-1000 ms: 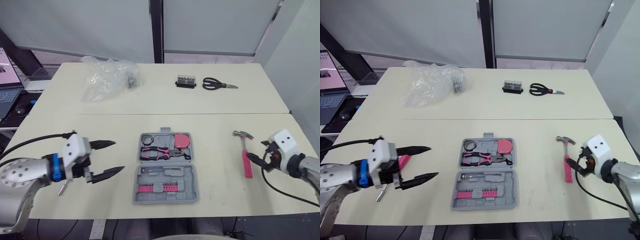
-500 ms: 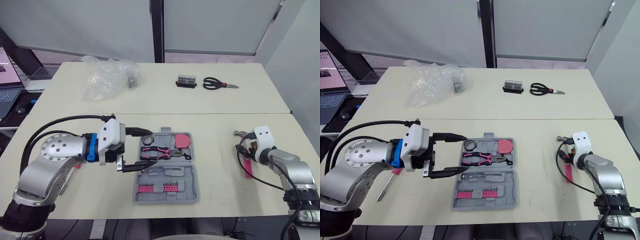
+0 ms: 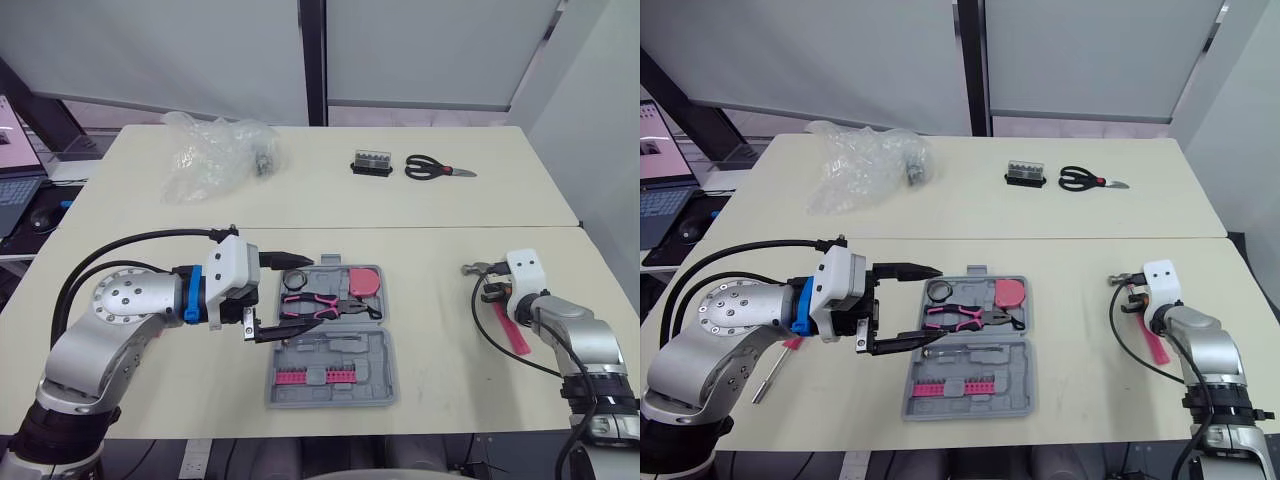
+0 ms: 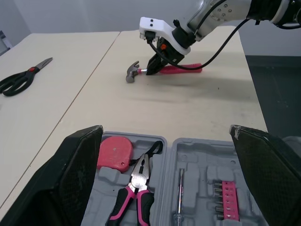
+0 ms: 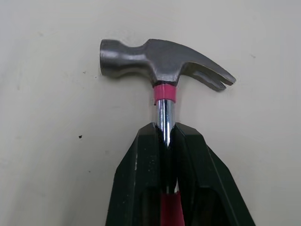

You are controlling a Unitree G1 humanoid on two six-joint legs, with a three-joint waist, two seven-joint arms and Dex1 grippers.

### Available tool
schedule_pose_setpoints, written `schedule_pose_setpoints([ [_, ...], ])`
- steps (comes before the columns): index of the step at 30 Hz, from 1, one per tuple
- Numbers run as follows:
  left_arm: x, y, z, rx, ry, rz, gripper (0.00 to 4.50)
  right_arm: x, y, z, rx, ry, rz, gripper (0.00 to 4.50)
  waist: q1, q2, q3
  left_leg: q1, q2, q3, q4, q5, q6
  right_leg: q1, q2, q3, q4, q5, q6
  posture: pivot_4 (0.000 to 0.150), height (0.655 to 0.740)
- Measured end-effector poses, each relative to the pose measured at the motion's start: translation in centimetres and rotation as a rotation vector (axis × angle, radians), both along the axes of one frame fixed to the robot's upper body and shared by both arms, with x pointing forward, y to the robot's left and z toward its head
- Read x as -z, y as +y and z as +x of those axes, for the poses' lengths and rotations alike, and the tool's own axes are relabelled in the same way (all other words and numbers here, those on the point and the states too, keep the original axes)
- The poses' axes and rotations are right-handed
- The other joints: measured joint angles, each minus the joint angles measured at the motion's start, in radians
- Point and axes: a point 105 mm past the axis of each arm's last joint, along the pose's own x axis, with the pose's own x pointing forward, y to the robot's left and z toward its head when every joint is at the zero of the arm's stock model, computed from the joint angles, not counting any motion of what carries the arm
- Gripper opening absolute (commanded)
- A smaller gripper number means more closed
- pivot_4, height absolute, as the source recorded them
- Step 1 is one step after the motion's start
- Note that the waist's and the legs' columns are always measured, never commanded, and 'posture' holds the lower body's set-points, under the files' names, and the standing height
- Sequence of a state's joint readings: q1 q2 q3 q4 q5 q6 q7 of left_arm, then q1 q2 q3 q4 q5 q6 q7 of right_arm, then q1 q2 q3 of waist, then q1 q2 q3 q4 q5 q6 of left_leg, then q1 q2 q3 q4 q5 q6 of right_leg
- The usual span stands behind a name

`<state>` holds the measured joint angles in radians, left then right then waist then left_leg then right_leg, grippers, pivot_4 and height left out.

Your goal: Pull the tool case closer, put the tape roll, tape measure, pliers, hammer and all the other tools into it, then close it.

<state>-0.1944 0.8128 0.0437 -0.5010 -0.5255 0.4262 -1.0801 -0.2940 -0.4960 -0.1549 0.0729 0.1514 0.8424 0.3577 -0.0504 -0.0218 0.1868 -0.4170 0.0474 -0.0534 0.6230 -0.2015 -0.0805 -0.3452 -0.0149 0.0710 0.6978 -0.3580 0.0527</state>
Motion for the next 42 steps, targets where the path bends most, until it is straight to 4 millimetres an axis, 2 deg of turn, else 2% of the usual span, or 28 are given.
schedule_pose_setpoints([
  [4,1.3,0.9,-0.3,-0.038,0.033,0.028,4.5,0.0,3.1,-1.4,-0.019,0.004,0.078,0.2,-0.001,0.0,0.0,-0.001,0.001,0.0,0.0,0.0,0.0,-0.001,0.001,0.0,0.0,0.0,0.0,0.15,0.74],
  [7,2.1,1.9,-0.5,-0.085,0.051,0.048,4.5,0.3,5.9,-3.2,-0.021,0.021,0.157,0.2,-0.001,0.001,0.0,-0.001,0.001,-0.001,-0.001,0.0,0.0,-0.002,0.001,0.0,0.0,0.0,0.0,0.15,0.74],
  [11,2.6,2.1,-0.9,-0.091,0.06,0.051,4.5,0.0,8.5,-4.5,0.023,0.007,0.223,0.2,0.0,0.001,0.001,-0.002,0.0,0.0,-0.002,0.0,0.0,-0.003,0.0,0.0,0.0,0.0,0.0,0.15,0.74],
  [16,3.1,2.5,-1.2,-0.094,0.067,0.076,4.5,0.6,9.9,-5.6,0.071,0.018,0.24,0.2,0.0,0.001,0.0,-0.002,0.0,0.0,-0.004,0.0,0.0,-0.005,0.0,0.001,0.0,0.0,0.0,0.15,0.74],
  [25,3.1,2.5,-1.2,-0.087,0.06,0.087,4.5,1.0,10.8,-5.8,0.115,0.006,0.223,0.2,-0.004,0.001,0.0,-0.002,0.001,0.0,-0.005,0.0,0.0,-0.006,0.0,0.001,0.0,0.0,0.0,0.15,0.74],
  [27,3.1,2.5,-1.2,-0.088,0.056,0.091,4.5,1.1,10.8,-5.8,0.123,0.006,0.224,0.91,-0.004,0.001,0.0,-0.002,0.001,0.0,-0.005,0.0,0.0,-0.006,0.0,0.001,0.0,0.0,0.0,0.15,0.74],
  [33,3.3,2.7,-1.3,-0.094,0.047,0.103,4.5,0.5,10.6,-6.2,0.132,0.018,0.259,2.17,-0.004,0.001,0.0,-0.002,0.001,0.001,-0.005,0.0,0.0,-0.006,0.0,0.001,0.0,0.0,0.0,0.15,0.74],
  [36,3.6,2.9,-1.3,-0.11,0.048,0.11,4.5,-1.5,9.3,-6.1,0.086,-0.004,0.228,2.94,-0.003,0.001,0.001,-0.002,0.0,0.001,-0.005,0.0,0.0,-0.006,0.0,0.001,0.0,0.0,0.0,0.15,0.74],
  [39,3.4,3.2,-1.2,-0.128,0.031,0.107,4.5,-4.5,7.9,-5.3,-0.063,-0.033,0.136,3.82,-0.003,0.001,0.001,-0.002,0.0,0.002,-0.005,0.0,0.0,-0.005,0.0,0.001,0.0,0.0,0.0,0.15,0.74],
  [42,3.3,3.3,-1.1,-0.136,0.025,0.106,4.5,-6.4,7.3,-4.9,-0.286,-0.015,0.021,3.82,-0.003,0.001,0.001,-0.001,0.0,0.002,-0.006,0.0,0.0,-0.006,0.0,0.001,-0.001,0.0,0.0,0.15,0.74],
])
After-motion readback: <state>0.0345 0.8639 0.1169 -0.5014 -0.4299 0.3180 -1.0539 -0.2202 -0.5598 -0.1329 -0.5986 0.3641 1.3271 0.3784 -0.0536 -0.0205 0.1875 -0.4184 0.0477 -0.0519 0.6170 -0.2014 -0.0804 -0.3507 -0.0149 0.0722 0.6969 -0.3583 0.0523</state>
